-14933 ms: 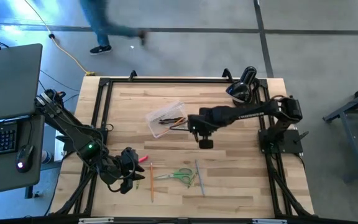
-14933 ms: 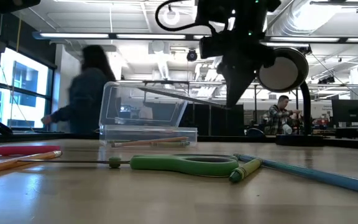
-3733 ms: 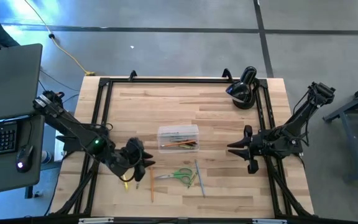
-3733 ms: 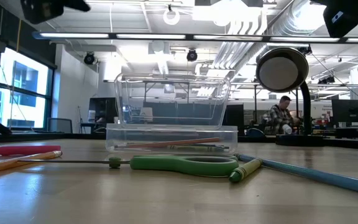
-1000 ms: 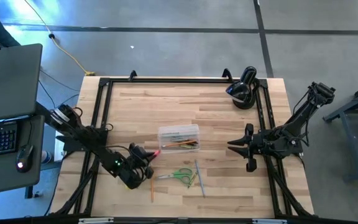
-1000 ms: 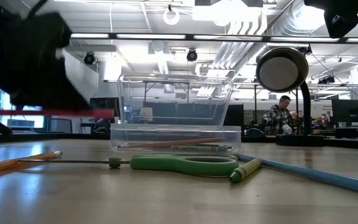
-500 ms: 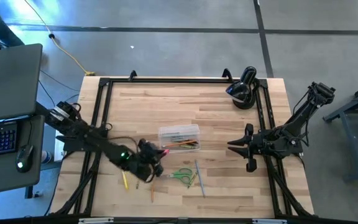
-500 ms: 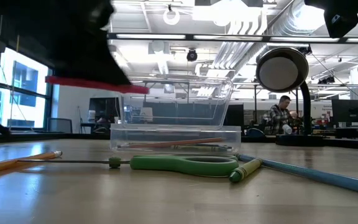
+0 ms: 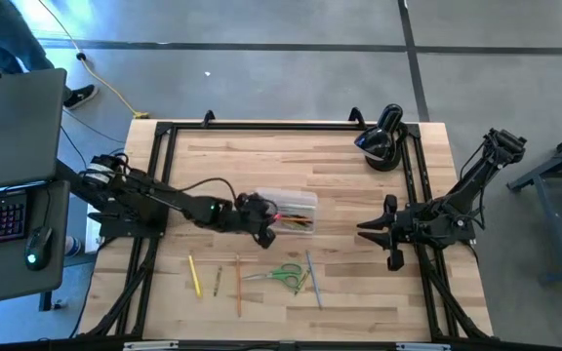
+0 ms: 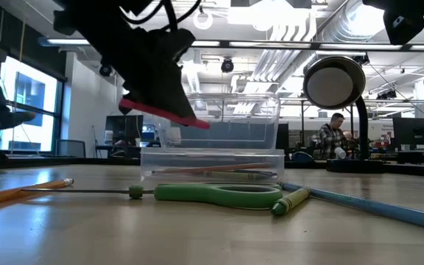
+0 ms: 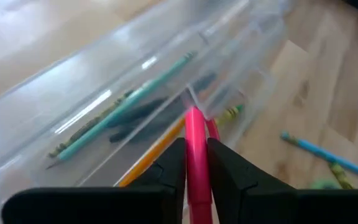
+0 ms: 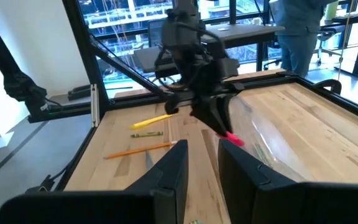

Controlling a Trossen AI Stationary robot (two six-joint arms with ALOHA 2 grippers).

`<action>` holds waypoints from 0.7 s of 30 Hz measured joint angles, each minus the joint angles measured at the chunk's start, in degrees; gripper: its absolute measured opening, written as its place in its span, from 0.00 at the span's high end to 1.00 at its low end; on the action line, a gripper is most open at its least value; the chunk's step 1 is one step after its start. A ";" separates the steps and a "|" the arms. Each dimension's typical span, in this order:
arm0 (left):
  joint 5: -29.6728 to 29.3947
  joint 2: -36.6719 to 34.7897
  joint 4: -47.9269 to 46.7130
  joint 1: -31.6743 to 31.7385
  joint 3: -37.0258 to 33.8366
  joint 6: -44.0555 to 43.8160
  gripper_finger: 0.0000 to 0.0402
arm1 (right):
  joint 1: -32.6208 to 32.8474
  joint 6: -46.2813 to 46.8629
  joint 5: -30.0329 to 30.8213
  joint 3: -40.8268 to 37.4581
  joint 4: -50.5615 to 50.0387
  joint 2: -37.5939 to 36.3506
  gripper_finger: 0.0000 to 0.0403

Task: Pick & place school supplies into a supply box
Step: Put the pink pen into the supply box

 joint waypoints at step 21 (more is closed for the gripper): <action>-0.88 4.98 7.89 4.13 0.00 -15.60 0.63 | 0.01 0.00 0.00 0.00 -0.26 0.07 0.83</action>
